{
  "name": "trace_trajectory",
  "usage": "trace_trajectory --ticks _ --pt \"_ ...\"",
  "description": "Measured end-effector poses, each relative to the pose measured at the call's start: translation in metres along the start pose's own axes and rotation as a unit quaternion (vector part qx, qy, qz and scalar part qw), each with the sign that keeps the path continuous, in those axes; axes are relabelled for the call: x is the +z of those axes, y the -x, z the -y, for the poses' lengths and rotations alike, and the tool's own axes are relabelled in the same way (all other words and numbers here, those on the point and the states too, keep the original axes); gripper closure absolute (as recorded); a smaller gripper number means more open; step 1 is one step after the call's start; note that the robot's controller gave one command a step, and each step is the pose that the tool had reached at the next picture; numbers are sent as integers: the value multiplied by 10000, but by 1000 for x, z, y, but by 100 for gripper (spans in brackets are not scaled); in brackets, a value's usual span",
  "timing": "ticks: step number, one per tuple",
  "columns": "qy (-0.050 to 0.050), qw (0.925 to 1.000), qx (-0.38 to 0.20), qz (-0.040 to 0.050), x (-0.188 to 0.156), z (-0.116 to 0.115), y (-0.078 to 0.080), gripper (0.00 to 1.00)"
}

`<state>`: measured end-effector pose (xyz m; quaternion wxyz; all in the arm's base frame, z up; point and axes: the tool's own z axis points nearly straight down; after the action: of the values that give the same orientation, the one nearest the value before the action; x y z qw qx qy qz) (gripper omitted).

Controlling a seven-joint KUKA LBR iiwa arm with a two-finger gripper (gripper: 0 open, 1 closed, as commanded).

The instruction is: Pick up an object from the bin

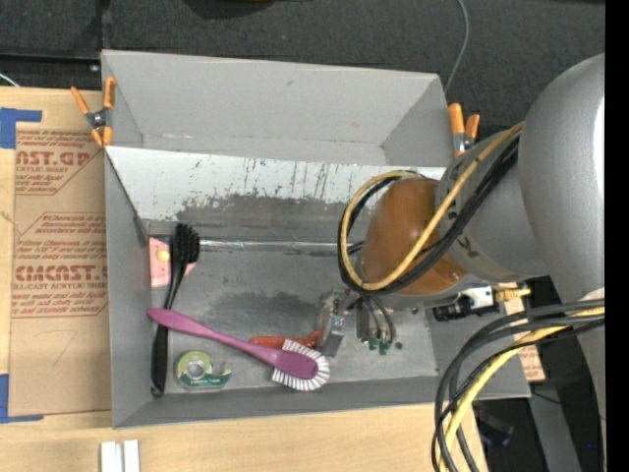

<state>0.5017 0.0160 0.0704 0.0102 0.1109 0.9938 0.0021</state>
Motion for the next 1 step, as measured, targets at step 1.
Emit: trace_trajectory --ticks 1 --pt "-6 10000 -76 -13 -4 -5 -6 100"
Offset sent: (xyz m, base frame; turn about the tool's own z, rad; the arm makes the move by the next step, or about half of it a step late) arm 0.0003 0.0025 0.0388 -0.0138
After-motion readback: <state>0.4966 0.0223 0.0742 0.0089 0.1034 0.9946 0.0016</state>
